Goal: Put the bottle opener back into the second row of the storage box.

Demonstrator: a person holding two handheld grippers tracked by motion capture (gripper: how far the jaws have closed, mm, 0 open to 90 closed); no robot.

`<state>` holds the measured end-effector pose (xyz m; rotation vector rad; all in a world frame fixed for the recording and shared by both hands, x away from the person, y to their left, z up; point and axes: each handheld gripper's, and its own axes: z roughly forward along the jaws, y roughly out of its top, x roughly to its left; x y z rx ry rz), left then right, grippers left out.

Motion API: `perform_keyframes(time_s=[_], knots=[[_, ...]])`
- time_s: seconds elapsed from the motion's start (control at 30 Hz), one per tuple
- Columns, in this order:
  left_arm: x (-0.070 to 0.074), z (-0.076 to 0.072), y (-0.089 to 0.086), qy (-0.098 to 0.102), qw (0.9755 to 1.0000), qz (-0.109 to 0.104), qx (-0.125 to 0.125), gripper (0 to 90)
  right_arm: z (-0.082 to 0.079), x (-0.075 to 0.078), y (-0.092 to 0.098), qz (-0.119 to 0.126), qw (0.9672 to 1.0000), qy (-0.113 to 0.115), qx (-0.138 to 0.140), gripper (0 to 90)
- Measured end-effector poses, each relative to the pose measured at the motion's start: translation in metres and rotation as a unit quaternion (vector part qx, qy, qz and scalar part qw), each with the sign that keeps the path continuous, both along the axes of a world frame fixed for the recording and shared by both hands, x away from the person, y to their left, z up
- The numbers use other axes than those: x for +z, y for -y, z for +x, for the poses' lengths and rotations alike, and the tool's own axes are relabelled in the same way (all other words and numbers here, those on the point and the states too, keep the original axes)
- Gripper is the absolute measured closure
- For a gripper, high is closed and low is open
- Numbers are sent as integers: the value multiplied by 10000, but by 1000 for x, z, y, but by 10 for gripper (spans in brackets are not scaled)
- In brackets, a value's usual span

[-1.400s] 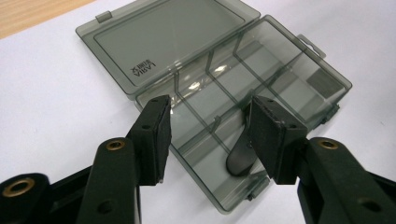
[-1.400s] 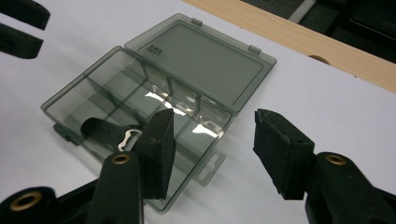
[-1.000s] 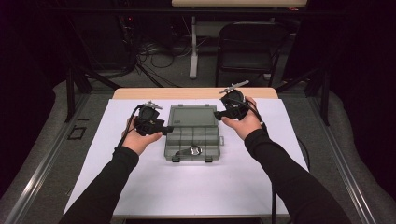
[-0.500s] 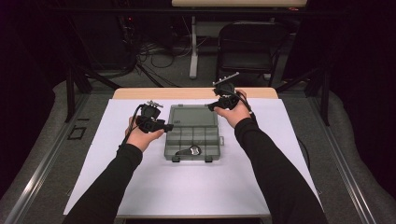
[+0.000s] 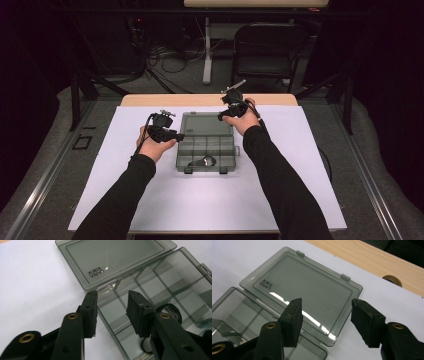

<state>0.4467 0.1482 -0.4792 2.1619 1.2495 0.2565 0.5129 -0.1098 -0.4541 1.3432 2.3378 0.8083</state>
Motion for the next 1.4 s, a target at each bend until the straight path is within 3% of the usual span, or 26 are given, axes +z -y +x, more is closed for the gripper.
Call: perform_keyframes(time_s=[0.1, 0.23, 0.43, 0.53, 0.6, 0.8, 0.9, 1.13, 1.23, 1.4], knots=[[-4, 3, 0, -46, 9999, 10, 101, 636, 3, -10, 1, 116, 9999, -60, -105, 411], [-9, 6, 0, -140, 9997, 118, 173, 658, 7, -24, 3, 65, 9994, -196, -289, 419], [-17, 9, -1, -291, 9991, 36, 294, 699, 11, -45, 13, 183, 9971, -474, -570, 473], [-22, 10, -2, -338, 9989, 64, 314, 713, 11, -54, 17, 379, 9956, -559, -651, 478], [-24, 11, -2, -392, 9987, 63, 310, 721, 11, -58, 18, 364, 9954, -632, -626, 478], [-28, 12, 0, -448, 9985, 88, 314, 755, 12, -65, 17, 503, 9940, -726, -645, 481], [-29, 12, 0, -478, 9983, 97, 332, 779, 11, -65, 16, 435, 9940, -754, -662, 481], [-28, 11, 1, -480, 9983, 93, 325, 846, 12, -67, 20, 690, 9920, -765, -732, 479], [-28, 11, 1, -459, 9983, 118, 335, 854, 12, -66, 21, 609, 9919, -866, -703, 473], [-28, 11, 2, -448, 9983, 115, 351, 860, 12, -69, 20, 696, 9911, -881, -722, 450]])
